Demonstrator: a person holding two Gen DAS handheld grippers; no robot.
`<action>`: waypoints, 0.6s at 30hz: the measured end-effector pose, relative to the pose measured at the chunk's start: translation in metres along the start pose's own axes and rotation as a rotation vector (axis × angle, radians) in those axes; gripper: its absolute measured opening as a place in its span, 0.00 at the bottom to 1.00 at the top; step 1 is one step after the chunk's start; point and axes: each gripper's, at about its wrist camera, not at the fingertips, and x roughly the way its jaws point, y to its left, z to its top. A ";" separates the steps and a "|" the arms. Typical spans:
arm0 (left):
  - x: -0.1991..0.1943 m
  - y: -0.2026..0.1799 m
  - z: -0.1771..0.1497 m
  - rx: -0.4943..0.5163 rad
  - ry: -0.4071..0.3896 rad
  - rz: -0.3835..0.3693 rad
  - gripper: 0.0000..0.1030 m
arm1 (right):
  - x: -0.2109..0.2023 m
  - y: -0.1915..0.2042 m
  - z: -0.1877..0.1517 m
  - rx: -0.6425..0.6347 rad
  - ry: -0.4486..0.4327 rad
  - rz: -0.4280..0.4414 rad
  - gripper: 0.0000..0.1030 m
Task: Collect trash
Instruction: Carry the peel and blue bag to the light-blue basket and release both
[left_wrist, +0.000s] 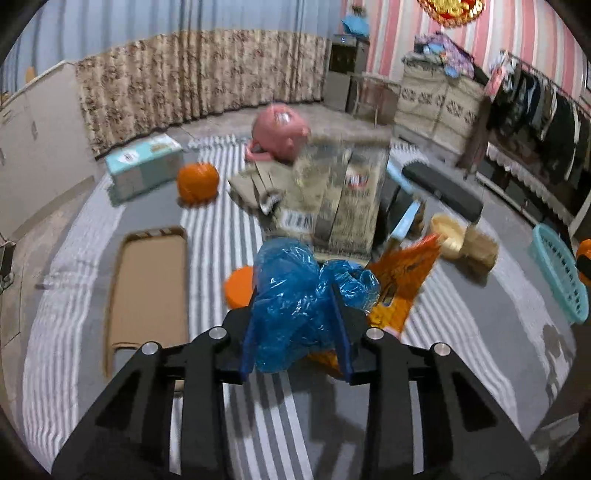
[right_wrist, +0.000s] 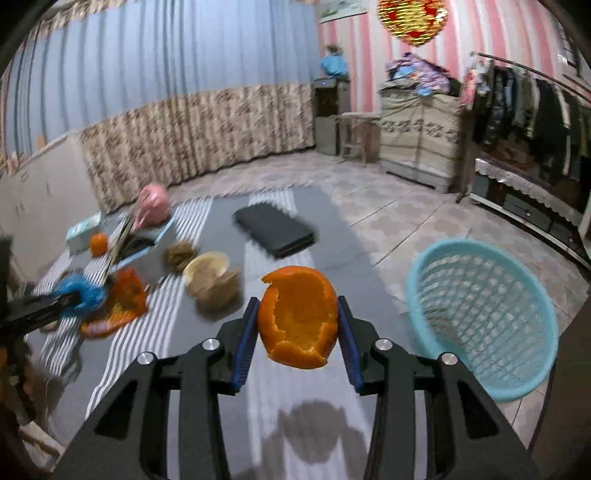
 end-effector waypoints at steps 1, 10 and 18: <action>-0.010 -0.004 0.003 0.007 -0.027 0.012 0.32 | -0.004 -0.016 0.008 0.026 -0.016 -0.015 0.40; -0.041 -0.085 0.041 0.106 -0.171 -0.018 0.32 | 0.000 -0.113 0.046 0.081 -0.035 -0.173 0.40; -0.008 -0.228 0.045 0.227 -0.192 -0.195 0.32 | 0.021 -0.186 0.028 0.161 0.026 -0.275 0.40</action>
